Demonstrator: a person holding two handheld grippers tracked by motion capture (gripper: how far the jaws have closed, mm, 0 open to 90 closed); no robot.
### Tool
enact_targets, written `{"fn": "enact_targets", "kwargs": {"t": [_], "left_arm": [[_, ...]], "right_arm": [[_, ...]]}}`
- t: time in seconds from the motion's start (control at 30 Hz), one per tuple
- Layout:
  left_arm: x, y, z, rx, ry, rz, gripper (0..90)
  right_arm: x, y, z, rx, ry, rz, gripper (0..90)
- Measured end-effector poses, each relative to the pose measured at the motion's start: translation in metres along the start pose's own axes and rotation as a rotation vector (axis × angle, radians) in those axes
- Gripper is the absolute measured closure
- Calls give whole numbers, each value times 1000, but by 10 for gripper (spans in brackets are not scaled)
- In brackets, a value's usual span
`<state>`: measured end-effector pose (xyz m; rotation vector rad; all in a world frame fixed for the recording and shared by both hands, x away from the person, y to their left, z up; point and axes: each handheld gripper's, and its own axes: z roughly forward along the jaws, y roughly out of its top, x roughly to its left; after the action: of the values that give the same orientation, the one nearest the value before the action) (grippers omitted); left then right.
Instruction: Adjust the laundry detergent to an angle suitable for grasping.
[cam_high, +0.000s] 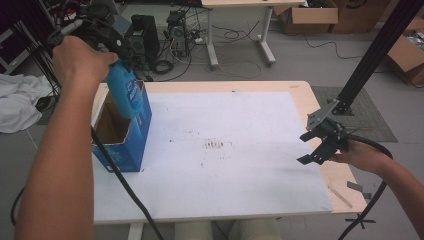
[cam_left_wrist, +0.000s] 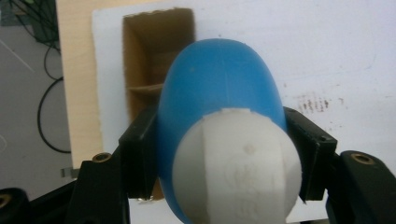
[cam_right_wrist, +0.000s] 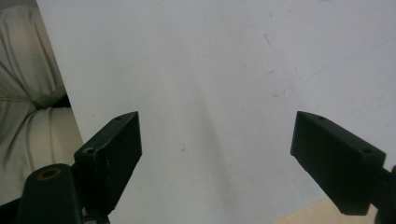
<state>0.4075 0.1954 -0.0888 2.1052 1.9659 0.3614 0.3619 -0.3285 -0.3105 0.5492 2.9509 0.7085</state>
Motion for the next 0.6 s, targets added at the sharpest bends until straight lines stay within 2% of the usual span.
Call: {"fn": "enact_targets", "kwargs": {"t": [0.23, 0.37, 0.6], "left_arm": [[20, -11, 3, -1, 25, -18, 383], [29, -17, 12, 6, 30, -9, 383], [40, -26, 33, 10, 19, -19, 383]], "right_arm": [[0, 1, 1, -1, 0, 3, 162], [1, 2, 2, -3, 1, -3, 162], [1, 1, 1, -3, -1, 2, 162]]}}
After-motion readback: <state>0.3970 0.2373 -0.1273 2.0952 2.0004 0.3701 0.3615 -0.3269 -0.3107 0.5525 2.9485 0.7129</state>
